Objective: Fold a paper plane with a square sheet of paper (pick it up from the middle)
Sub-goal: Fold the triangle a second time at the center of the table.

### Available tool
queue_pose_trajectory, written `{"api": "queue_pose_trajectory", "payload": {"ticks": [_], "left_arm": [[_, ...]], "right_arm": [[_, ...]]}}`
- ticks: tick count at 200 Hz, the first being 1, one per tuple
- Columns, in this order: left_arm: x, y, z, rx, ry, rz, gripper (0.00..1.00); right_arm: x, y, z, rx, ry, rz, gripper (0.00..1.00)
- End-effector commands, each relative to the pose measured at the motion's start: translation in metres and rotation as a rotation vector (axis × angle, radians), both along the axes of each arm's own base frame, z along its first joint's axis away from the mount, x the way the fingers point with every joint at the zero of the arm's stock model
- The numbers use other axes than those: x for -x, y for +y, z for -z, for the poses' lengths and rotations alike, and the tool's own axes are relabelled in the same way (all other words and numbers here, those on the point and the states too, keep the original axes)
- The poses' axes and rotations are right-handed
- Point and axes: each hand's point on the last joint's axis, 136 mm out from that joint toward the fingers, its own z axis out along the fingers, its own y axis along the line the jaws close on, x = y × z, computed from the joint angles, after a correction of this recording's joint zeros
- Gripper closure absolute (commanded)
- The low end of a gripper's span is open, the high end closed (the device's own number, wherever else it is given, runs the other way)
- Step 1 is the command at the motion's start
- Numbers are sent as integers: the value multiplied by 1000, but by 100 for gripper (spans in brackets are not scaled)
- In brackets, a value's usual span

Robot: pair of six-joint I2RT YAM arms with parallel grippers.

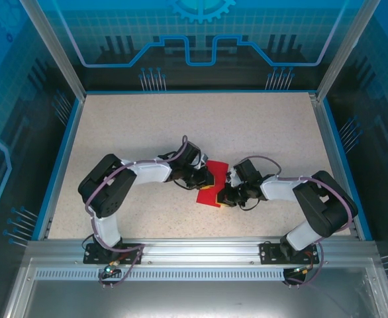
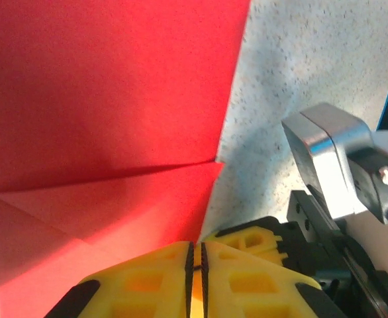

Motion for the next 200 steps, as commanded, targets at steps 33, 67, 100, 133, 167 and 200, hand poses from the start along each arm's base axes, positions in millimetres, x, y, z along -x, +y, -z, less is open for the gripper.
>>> {"api": "queue_pose_trajectory", "payload": {"ticks": [33,67,100,133,167,200], "left_arm": [[25,-1,35,-55,110,-34,89],[30,4,50,-102,118,-36,90],[21,16,53,-152,79,-63,90],[3,32,45,-181,40,-105,89],[-18,43,41,-194,18,-146,89],[-33,49,44,-189,9,-168,88]], "right_arm": [[18,-26,31,140,82,33,95],[20,-28,34,152,89,33,95],[25,-33,38,176,102,30,96],[29,-38,41,200,110,26,97],[29,-38,41,199,110,23,97],[30,-38,41,197,108,22,97]]}}
